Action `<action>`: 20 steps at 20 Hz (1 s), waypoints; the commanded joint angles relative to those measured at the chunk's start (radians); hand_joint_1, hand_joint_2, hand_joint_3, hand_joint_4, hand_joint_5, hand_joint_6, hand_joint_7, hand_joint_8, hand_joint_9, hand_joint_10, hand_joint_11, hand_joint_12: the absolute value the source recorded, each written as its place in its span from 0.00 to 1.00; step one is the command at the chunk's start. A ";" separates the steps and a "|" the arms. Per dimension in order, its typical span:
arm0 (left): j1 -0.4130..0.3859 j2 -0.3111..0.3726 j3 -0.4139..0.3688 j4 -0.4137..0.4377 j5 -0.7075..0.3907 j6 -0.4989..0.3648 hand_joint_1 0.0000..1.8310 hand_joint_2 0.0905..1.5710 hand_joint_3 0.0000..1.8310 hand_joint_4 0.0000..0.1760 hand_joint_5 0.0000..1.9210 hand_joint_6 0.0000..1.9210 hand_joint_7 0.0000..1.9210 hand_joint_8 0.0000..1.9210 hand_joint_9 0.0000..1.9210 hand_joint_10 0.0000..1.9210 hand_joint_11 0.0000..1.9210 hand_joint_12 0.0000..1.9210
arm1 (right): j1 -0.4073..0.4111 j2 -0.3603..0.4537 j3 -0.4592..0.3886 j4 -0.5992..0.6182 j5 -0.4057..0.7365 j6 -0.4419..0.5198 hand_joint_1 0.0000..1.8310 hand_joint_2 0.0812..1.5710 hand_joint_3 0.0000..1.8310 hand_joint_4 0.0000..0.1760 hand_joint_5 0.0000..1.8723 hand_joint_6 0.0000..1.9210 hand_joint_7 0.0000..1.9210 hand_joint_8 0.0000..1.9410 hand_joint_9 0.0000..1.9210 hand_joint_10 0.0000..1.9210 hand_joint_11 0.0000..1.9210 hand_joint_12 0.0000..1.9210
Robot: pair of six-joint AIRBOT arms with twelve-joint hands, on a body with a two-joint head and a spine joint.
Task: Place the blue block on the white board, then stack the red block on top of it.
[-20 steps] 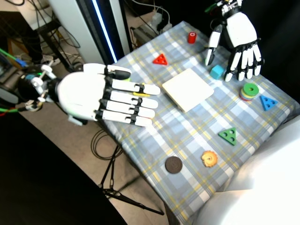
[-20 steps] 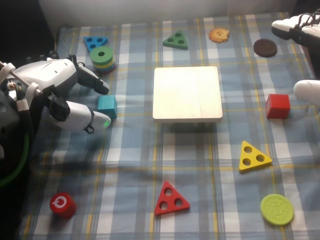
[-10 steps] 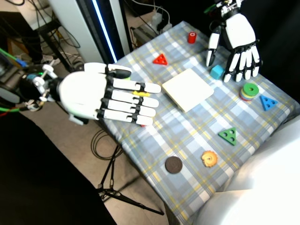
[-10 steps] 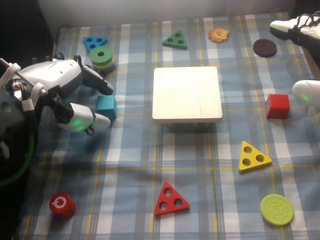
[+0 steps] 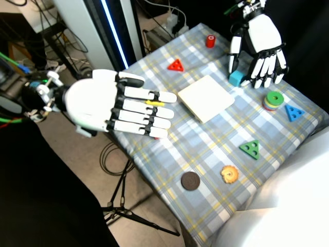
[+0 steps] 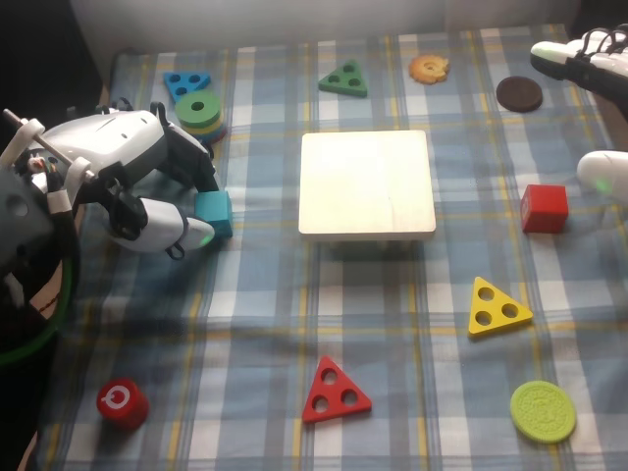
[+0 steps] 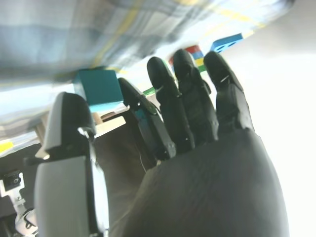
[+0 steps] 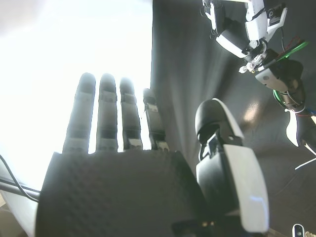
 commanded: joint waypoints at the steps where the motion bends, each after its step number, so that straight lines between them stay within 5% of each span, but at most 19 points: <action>1: -0.017 -0.008 0.004 0.028 -0.087 -0.005 0.53 0.72 0.00 1.00 0.46 0.58 0.41 0.01 0.30 0.01 0.00 0.35 | 0.004 -0.003 0.004 0.020 0.120 0.004 0.04 0.84 0.00 0.35 0.05 0.00 0.14 0.00 0.11 0.00 0.08 0.02; 3: -0.020 -0.009 0.003 0.032 -0.093 -0.019 0.55 0.71 0.00 0.95 0.48 0.55 0.43 0.01 0.31 0.01 0.00 0.37 | 0.003 -0.003 0.004 0.020 0.120 0.004 0.03 0.84 0.00 0.38 0.05 0.00 0.14 0.00 0.11 0.00 0.08 0.02; 4: -0.020 -0.008 0.001 0.036 -0.097 -0.029 0.56 0.70 0.00 0.70 0.49 0.53 0.43 0.00 0.32 0.00 0.00 0.39 | 0.003 -0.003 0.004 0.020 0.120 0.004 0.03 0.84 0.00 0.36 0.05 0.00 0.14 0.00 0.12 0.00 0.09 0.03; 6: -0.020 -0.007 -0.001 0.041 -0.101 -0.038 0.57 0.70 0.00 0.43 0.50 0.52 0.44 0.00 0.32 0.00 0.00 0.42 | 0.003 -0.003 0.004 0.020 0.120 0.004 0.03 0.84 0.00 0.41 0.05 0.00 0.14 0.00 0.12 0.00 0.09 0.03; 7: -0.021 -0.003 -0.005 0.049 -0.106 -0.049 0.58 0.70 0.00 0.41 0.50 0.52 0.44 0.00 0.32 0.00 0.00 0.42 | 0.003 -0.003 0.004 0.021 0.120 0.004 0.03 0.85 0.00 0.42 0.05 0.00 0.14 0.00 0.12 0.00 0.09 0.02; 8: -0.023 0.007 -0.016 0.067 -0.118 -0.071 0.57 0.70 0.00 0.58 0.50 0.52 0.43 0.00 0.30 0.00 0.00 0.40 | 0.003 -0.003 0.003 0.021 0.120 0.004 0.03 0.85 0.00 0.44 0.05 0.00 0.15 0.00 0.12 0.00 0.08 0.02; 9: -0.026 0.015 -0.025 0.083 -0.126 -0.085 0.57 0.70 0.00 0.64 0.50 0.52 0.43 0.00 0.29 0.00 0.00 0.38 | 0.003 -0.003 0.003 0.021 0.120 0.004 0.03 0.84 0.00 0.44 0.05 0.00 0.15 0.00 0.12 0.00 0.09 0.03; 10: -0.031 0.034 -0.047 0.130 -0.149 -0.137 0.57 0.69 0.00 0.52 0.51 0.50 0.42 0.00 0.28 0.00 0.01 0.35 | 0.003 -0.003 0.003 0.022 0.120 0.004 0.03 0.85 0.00 0.41 0.05 0.00 0.15 0.00 0.12 0.00 0.09 0.03; 11: -0.033 0.040 -0.052 0.145 -0.156 -0.152 0.57 0.69 0.00 0.52 0.51 0.50 0.42 0.00 0.28 0.00 0.01 0.35 | 0.003 -0.003 0.003 0.022 0.120 0.004 0.03 0.85 0.00 0.41 0.05 0.00 0.15 0.00 0.12 0.00 0.09 0.03; 12: -0.038 0.049 -0.066 0.183 -0.172 -0.185 0.57 0.69 0.00 0.67 0.52 0.49 0.43 0.00 0.28 0.00 0.01 0.35 | 0.003 -0.004 0.003 0.023 0.120 0.004 0.03 0.85 0.00 0.39 0.06 0.00 0.14 0.00 0.12 0.00 0.09 0.03; 14: -0.058 0.062 -0.101 0.264 -0.208 -0.218 0.57 0.68 0.00 0.79 0.53 0.47 0.44 0.00 0.29 0.00 0.02 0.35 | 0.003 -0.004 0.003 0.023 0.120 0.004 0.03 0.85 0.00 0.40 0.06 0.00 0.14 0.00 0.13 0.00 0.10 0.03; 15: -0.068 0.064 -0.116 0.298 -0.216 -0.222 0.58 0.67 0.00 0.55 0.54 0.46 0.45 0.00 0.30 0.00 0.03 0.36 | 0.003 -0.004 0.003 0.023 0.120 0.004 0.03 0.85 0.00 0.36 0.06 0.00 0.14 0.00 0.13 0.00 0.10 0.03; 18: -0.094 0.054 -0.137 0.368 -0.240 -0.225 0.60 0.66 0.00 0.19 0.58 0.40 0.46 0.00 0.30 0.00 0.02 0.39 | 0.003 -0.005 0.003 0.024 0.120 0.004 0.01 0.85 0.00 0.42 0.05 0.00 0.14 0.00 0.13 0.00 0.11 0.03; 19: -0.096 0.053 -0.138 0.373 -0.243 -0.225 0.60 0.65 0.00 0.23 0.58 0.39 0.45 0.00 0.30 0.00 0.01 0.39 | 0.003 -0.005 0.003 0.024 0.120 0.004 0.01 0.85 0.00 0.40 0.05 0.00 0.14 0.00 0.13 0.00 0.11 0.03; 20: -0.106 0.048 -0.141 0.395 -0.256 -0.238 0.60 0.65 0.00 0.45 0.58 0.39 0.45 0.00 0.30 0.00 0.01 0.39 | 0.003 -0.006 0.003 0.024 0.120 0.004 0.01 0.85 0.00 0.35 0.05 0.00 0.14 0.00 0.13 0.00 0.11 0.03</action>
